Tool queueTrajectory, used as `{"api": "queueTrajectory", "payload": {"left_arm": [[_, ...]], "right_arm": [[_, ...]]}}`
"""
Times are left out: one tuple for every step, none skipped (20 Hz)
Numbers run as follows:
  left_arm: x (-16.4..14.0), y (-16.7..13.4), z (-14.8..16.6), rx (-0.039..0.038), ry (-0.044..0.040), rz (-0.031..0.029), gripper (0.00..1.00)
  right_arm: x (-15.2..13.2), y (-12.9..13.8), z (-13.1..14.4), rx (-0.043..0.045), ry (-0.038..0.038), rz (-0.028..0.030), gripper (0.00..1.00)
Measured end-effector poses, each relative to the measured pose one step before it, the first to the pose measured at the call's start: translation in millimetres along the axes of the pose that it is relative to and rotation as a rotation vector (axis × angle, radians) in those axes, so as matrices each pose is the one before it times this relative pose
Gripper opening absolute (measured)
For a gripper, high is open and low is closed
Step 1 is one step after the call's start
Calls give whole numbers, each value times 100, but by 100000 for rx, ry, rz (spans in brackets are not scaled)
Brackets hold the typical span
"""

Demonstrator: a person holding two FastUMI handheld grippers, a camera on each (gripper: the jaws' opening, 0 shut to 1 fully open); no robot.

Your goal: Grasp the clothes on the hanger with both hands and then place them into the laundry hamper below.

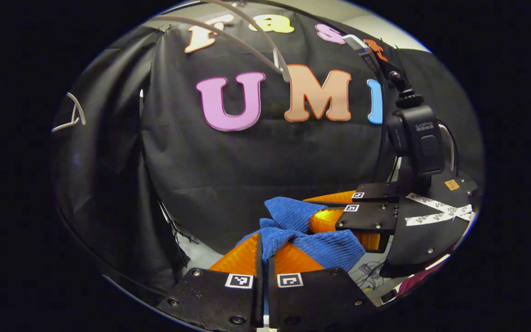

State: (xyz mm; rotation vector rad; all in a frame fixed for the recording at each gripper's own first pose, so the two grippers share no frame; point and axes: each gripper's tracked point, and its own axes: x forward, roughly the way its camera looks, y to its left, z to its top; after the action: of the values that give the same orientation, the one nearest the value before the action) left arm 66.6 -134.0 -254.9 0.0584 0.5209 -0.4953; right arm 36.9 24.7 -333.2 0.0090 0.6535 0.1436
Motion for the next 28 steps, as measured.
{"api": "queueTrajectory", "payload": {"left_arm": [[803, -390, -595, -140, 2509, -727, 5], [596, -326, -450, -232, 2220, -471, 5], [245, -274, -845, -219, 2561, -103, 5], [220, -183, -571, -408, 2646, 224, 5], [-40, 314, -932, -821, 3078, 293, 6], [63, 128, -831, -823, 3352, 420, 5], [263, 429, -893, -608, 2753, 214, 5], [242, 189, -757, -690, 2804, 243, 5], [383, -65, -923, -946, 3412, -81, 9], [13, 16, -988, -1315, 4473, -64, 10], [448, 225, -56, -906, 266, 341, 16], [152, -36, 394, -633, -1315, -92, 26], [-12, 150, 355, -269, -1133, 305, 29], [-57, 64, 219, 50, -393, 263, 28], [-39, -54, 46, -77, -27, -25, 27], [6, -68, 26, -16, 40, -148, 26], [9, -16, -144, 56, 169, -178, 26], [53, -2, -25, 111, -39, 29, 26], [85, 157, -50, 196, -131, 203, 26], [-11, 32, -33, 0, -232, 196, 26], [53, 16, 5, -275, -159, 56, 26], [-2, -6, 25, -434, -149, -145, 26], [87, -26, -75, -412, 58, -88, 26], [29, 111, -15, -272, 99, -153, 26], [83, 89, -75, -196, 61, 21, 26], [14, 169, 1, -92, 14, 57, 26], [74, 65, -7, -175, -146, -109, 26], [-70, -5, 9, -111, -113, -110, 26]], "right_arm": [[288, 36, -1327, 2303, 2706, 258, 9], [214, 30, -1408, 2810, 2753, -119, 8], [327, -272, -941, 3186, 2179, -270, 8], [359, -177, -1307, 2912, 1853, -274, 8], [136, -220, -603, 2755, 467, -85, 8], [26, -136, -452, 1327, 647, -423, 9], [-74, -50, -33, -21, 615, -236, 9], [-145, -5, 221, -578, 569, 57, 8], [78, 65, -89, -614, 411, 412, 9], [-41, 127, -203, -403, 50, 133, 8], [-9, 150, -70, -98, -1, 196, 8], [23, -5, -221, 182, -35, 232, 9], [48, 30, 26, 312, -19, 214, 8], [27, 142, -102, 267, 125, 261, 9], [2, 31, -27, 48, 217, 187, 8], [-110, 63, -73, -230, 57, 71, 8], [-11, 15, 109, -172, -197, -68, 9], [-83, 58, -78, 102, -292, 171, 9], [-131, 66, 61, 165, -210, 14, 9], [-60, 127, -84, 3, -195, -5, 8], [-22, 14, 11, -65, -39, 9, 9], [-237, 118, -37, -112, -103, -52, 9], [-132, -3, 90, -62, -162, -50, 9], [-32, -38, -70, -12, -168, -96, 9], [-97, 12, 96, -16, -257, -171, 9], [-216, 19, -64, 2, -176, -200, 8], [-161, -46, -4, 28, -129, -178, 8], [-198, -28, 28, 81, -78, -161, 9]]}}
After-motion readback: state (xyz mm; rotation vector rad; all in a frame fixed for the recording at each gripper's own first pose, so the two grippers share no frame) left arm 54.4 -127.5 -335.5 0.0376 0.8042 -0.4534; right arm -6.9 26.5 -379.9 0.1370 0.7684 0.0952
